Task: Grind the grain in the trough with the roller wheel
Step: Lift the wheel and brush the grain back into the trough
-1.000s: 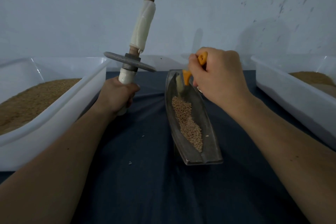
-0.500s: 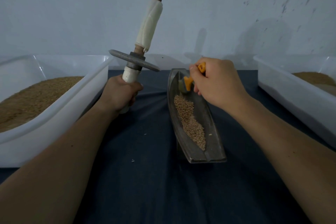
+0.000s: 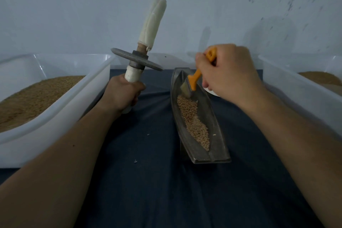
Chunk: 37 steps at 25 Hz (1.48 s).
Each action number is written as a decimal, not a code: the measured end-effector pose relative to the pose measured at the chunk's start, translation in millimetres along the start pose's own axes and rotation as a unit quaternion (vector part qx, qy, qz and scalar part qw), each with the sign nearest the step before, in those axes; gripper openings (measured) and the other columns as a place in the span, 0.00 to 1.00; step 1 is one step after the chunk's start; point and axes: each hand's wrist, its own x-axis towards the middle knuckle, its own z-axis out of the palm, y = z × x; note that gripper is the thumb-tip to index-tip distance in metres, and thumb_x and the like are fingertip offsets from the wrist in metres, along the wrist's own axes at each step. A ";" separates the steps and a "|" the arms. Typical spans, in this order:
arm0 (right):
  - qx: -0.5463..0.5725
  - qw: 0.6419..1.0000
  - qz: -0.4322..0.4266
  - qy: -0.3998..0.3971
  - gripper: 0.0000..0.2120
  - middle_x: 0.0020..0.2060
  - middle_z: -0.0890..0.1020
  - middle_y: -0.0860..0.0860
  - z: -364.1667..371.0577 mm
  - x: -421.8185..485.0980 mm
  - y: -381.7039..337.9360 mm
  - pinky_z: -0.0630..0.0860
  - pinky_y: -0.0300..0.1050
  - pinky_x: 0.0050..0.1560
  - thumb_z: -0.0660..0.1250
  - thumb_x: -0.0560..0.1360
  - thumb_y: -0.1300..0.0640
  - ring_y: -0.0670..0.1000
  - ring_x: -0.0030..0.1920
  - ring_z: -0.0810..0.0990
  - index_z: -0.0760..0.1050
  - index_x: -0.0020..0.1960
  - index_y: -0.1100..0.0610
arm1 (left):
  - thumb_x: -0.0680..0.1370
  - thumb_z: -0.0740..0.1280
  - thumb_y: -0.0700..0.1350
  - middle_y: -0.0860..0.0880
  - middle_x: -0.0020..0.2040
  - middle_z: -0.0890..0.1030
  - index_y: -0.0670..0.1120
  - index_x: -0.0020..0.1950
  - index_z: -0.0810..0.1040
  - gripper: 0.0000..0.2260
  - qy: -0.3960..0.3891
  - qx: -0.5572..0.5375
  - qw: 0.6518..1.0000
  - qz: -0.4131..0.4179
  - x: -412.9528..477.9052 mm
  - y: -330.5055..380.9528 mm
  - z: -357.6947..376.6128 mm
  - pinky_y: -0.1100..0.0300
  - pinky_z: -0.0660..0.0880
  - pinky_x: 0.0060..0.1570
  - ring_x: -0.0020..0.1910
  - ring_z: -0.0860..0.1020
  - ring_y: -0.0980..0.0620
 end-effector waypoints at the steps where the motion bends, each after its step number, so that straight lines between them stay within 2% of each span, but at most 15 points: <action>1: 0.006 1.000 0.000 0.026 0.21 0.28 0.82 0.54 -13.3 -0.5 -6.2 0.81 0.48 0.37 0.61 0.83 0.49 0.47 0.28 0.81 0.80 0.39 0.61 | 0.71 0.73 0.45 0.47 0.28 0.76 0.44 0.40 0.75 0.08 -0.001 -0.001 1.000 0.000 0.0 0.4 -0.1 0.55 0.73 0.28 0.26 0.72 0.49; 3: 0.030 0.997 -0.019 0.064 0.18 0.26 0.80 0.52 -42.7 -6.1 -19.1 0.79 0.47 0.30 0.62 0.79 0.50 0.47 0.25 0.80 0.79 0.39 0.61 | 0.71 0.73 0.45 0.47 0.28 0.76 0.44 0.39 0.75 0.09 0.002 0.001 1.000 0.000 0.2 -0.5 -1.0 0.55 0.73 0.28 0.26 0.72 0.50; 5: 0.082 0.993 -0.033 0.072 0.17 0.23 0.78 0.47 -67.9 -14.5 -32.3 0.72 0.41 0.21 0.61 0.77 0.52 0.46 0.21 0.76 0.77 0.36 0.62 | 0.70 0.73 0.46 0.48 0.29 0.77 0.44 0.39 0.76 0.08 0.004 0.002 1.000 0.000 1.4 -0.9 -0.8 0.55 0.74 0.28 0.26 0.73 0.50; 8: 0.108 0.992 -0.017 0.055 0.18 0.21 0.72 0.56 -82.6 -29.5 -48.5 0.68 0.42 0.17 0.60 0.75 0.50 0.52 0.17 0.69 0.73 0.35 0.64 | 0.70 0.73 0.46 0.49 0.28 0.77 0.45 0.40 0.76 0.08 0.002 0.003 1.000 -0.005 1.2 0.3 -0.7 0.56 0.74 0.27 0.26 0.73 0.51; 10: 0.050 0.997 -0.045 0.026 0.19 0.24 0.74 0.58 -80.0 -45.5 -57.5 0.71 0.48 0.17 0.60 0.75 0.48 0.54 0.18 0.71 0.73 0.34 0.61 | 0.69 0.73 0.46 0.48 0.28 0.77 0.45 0.39 0.75 0.08 0.001 0.007 1.000 -0.005 0.2 1.0 -0.1 0.56 0.73 0.27 0.25 0.73 0.51; 13: -0.032 0.998 -0.057 0.013 0.20 0.22 0.75 0.52 -58.8 -62.2 -63.8 0.76 0.45 0.23 0.58 0.80 0.46 0.47 0.21 0.76 0.70 0.31 0.53 | 0.69 0.73 0.45 0.47 0.28 0.76 0.45 0.39 0.75 0.08 -0.004 0.012 1.000 0.001 -0.6 2.0 1.4 0.57 0.71 0.25 0.25 0.72 0.51; 16: -0.056 0.998 -0.029 -0.016 0.20 0.28 0.79 0.51 -28.1 -59.0 -54.1 0.81 0.53 0.34 0.56 0.83 0.46 0.51 0.29 0.81 0.73 0.38 0.56 | 0.68 0.73 0.45 0.47 0.29 0.77 0.45 0.40 0.75 0.08 -0.010 0.017 1.000 -0.004 0.7 2.0 2.2 0.57 0.72 0.26 0.25 0.72 0.51; 18: -0.066 0.997 -0.010 -0.025 0.20 0.31 0.80 0.53 -18.2 -51.9 -42.8 0.81 0.53 0.40 0.57 0.85 0.46 0.53 0.33 0.82 0.74 0.42 0.58 | 0.68 0.73 0.45 0.47 0.29 0.77 0.45 0.39 0.75 0.08 -0.010 0.019 1.000 -0.009 1.9 2.0 2.5 0.56 0.72 0.27 0.26 0.73 0.50; 21: -0.044 0.998 -0.012 0.037 0.19 0.30 0.80 0.50 -29.6 -33.9 -37.4 0.80 0.41 0.36 0.59 0.85 0.47 0.46 0.29 0.80 0.75 0.40 0.55 | 0.69 0.73 0.45 0.47 0.28 0.76 0.45 0.38 0.75 0.08 -0.004 0.006 1.000 -0.009 2.2 0.6 1.1 0.56 0.72 0.27 0.25 0.72 0.51; 24: -0.030 0.993 -0.037 0.109 0.19 0.29 0.80 0.51 -50.8 -17.5 -36.8 0.81 0.48 0.35 0.59 0.83 0.47 0.48 0.28 0.81 0.77 0.40 0.57 | 0.70 0.73 0.45 0.48 0.28 0.76 0.45 0.39 0.75 0.08 0.001 -0.002 1.000 -0.006 2.3 0.0 0.0 0.56 0.73 0.27 0.26 0.72 0.51; 26: -0.026 0.993 -0.041 0.103 0.19 0.27 0.79 0.52 -53.6 -18.2 -38.1 0.81 0.49 0.33 0.59 0.82 0.48 0.49 0.27 0.81 0.76 0.38 0.56 | 0.70 0.73 0.45 0.48 0.27 0.75 0.44 0.38 0.75 0.08 0.003 -0.009 1.000 -0.003 2.2 0.1 -0.2 0.56 0.72 0.27 0.25 0.72 0.51; 28: -0.033 0.998 -0.022 0.050 0.19 0.26 0.78 0.50 -42.5 -24.0 -41.1 0.80 0.46 0.30 0.60 0.82 0.49 0.49 0.26 0.81 0.73 0.35 0.55 | 0.70 0.73 0.45 0.48 0.27 0.75 0.44 0.38 0.74 0.08 0.002 -0.015 1.000 -0.003 2.8 -0.7 -0.4 0.55 0.72 0.28 0.25 0.71 0.51; 31: -0.077 0.997 -0.003 0.000 0.19 0.29 0.80 0.54 -20.1 -24.1 -36.7 0.81 0.51 0.38 0.58 0.83 0.50 0.53 0.30 0.82 0.72 0.37 0.58 | 0.68 0.73 0.46 0.47 0.27 0.75 0.44 0.38 0.75 0.09 -0.002 -0.019 1.000 -0.003 4.4 -2.9 -0.1 0.55 0.72 0.28 0.25 0.71 0.50; 33: -0.080 0.997 0.001 0.012 0.20 0.31 0.80 0.55 -16.4 -17.7 -32.2 0.81 0.53 0.40 0.57 0.84 0.49 0.53 0.31 0.81 0.71 0.38 0.59 | 0.67 0.74 0.47 0.47 0.28 0.75 0.44 0.38 0.75 0.10 -0.003 -0.019 1.000 -0.006 6.2 -4.3 -1.1 0.55 0.72 0.28 0.26 0.72 0.50; 37: -0.019 0.995 -0.051 0.086 0.19 0.27 0.78 0.52 -23.2 -12.5 -39.7 0.80 0.52 0.35 0.59 0.83 0.49 0.50 0.28 0.81 0.68 0.35 0.54 | 0.66 0.74 0.49 0.48 0.28 0.77 0.45 0.39 0.76 0.11 -0.007 -0.009 1.000 -0.011 8.8 -7.0 -2.2 0.54 0.74 0.27 0.25 0.73 0.50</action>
